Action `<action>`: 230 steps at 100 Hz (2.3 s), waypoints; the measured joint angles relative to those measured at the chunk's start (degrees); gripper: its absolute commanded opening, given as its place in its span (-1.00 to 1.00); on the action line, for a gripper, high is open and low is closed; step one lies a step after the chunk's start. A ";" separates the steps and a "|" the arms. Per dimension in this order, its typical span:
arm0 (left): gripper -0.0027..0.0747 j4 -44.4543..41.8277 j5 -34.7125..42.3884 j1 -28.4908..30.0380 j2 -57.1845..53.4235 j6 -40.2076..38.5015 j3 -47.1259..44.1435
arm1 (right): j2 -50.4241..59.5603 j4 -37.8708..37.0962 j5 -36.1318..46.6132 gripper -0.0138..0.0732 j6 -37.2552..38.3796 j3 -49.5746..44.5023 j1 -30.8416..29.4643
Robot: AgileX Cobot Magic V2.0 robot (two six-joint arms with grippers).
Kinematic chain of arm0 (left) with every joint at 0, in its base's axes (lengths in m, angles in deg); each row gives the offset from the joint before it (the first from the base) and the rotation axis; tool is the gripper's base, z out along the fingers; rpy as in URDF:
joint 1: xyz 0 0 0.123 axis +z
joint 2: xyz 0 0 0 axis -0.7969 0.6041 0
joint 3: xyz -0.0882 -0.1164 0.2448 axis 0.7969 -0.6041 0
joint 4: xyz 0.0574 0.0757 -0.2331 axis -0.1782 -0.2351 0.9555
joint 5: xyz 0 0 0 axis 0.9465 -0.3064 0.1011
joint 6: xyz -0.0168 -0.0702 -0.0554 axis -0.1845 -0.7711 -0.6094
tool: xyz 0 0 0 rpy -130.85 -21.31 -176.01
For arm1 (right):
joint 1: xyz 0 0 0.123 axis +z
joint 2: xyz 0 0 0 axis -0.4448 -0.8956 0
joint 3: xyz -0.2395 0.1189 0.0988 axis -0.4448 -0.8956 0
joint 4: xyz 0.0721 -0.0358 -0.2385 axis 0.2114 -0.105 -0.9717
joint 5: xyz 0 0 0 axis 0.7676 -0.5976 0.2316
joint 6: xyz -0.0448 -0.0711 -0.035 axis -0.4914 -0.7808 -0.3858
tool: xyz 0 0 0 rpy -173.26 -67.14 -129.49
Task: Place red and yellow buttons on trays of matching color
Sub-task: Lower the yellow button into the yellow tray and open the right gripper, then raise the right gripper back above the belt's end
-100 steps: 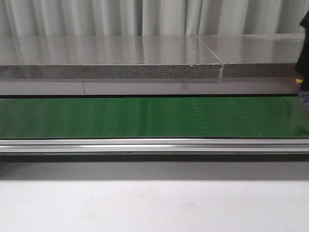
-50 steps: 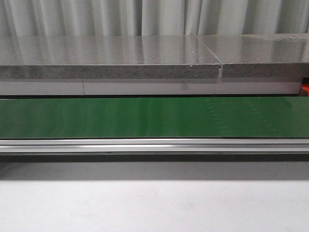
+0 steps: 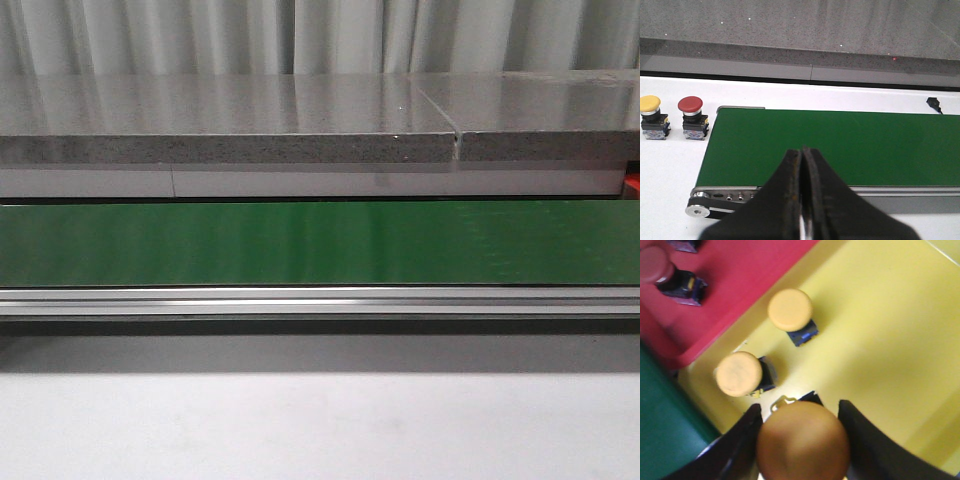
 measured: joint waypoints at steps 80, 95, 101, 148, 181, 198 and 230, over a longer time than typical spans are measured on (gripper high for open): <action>-0.98 0.00 0.00 0.00 0.00 0.00 0.00 | -1.97 4.63 14.97 -0.31 0.65 -12.17 -0.07; -0.98 0.00 0.00 0.00 0.00 0.00 0.00 | -5.36 4.66 17.03 -0.31 0.65 -12.17 1.93; -0.98 0.00 0.00 0.00 0.00 0.00 0.00 | -6.90 4.87 17.73 -0.31 0.65 -12.17 2.55; -0.98 0.00 0.00 0.00 0.00 0.00 0.00 | -12.23 5.84 20.69 0.19 0.65 -11.48 2.70; -0.98 0.00 0.00 0.00 0.00 0.00 0.00 | -12.91 5.94 14.14 0.81 0.65 -8.87 2.93; -0.98 0.00 0.00 0.00 0.00 0.00 0.00 | -8.50 5.94 13.08 0.81 0.65 -8.45 2.93; -0.98 0.00 0.00 0.00 0.00 0.00 0.00 | 8.03 5.83 13.66 0.81 -1.20 -8.45 5.52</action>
